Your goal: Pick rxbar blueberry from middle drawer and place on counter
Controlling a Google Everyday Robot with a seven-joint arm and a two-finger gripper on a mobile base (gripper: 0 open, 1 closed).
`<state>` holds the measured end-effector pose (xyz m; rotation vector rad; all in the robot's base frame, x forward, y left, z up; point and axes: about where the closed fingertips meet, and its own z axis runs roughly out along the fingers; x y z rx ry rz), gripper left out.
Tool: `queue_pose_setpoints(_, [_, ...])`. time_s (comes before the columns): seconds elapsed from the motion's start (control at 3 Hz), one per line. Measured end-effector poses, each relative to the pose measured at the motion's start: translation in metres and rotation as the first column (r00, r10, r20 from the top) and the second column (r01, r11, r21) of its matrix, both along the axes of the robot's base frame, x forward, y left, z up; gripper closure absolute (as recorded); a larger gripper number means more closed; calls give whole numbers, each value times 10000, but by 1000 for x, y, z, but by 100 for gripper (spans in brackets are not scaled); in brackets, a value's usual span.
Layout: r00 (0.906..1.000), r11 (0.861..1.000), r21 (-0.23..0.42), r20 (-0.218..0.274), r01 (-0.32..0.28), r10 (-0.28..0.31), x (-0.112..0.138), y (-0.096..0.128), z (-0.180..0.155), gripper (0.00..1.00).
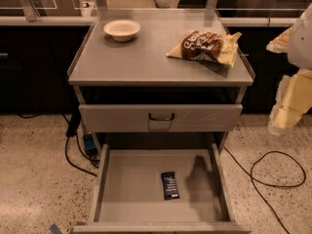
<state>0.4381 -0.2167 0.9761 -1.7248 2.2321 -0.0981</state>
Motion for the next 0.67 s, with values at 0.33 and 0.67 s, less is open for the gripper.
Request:
queue_pose_setpoints(0.33, [9999,9999,77,38,-98,98,-3,4,-4,0])
queue_pose_setpoints(0.67, [9998,9993,313,-78,-199,201,-9,10,-29,0])
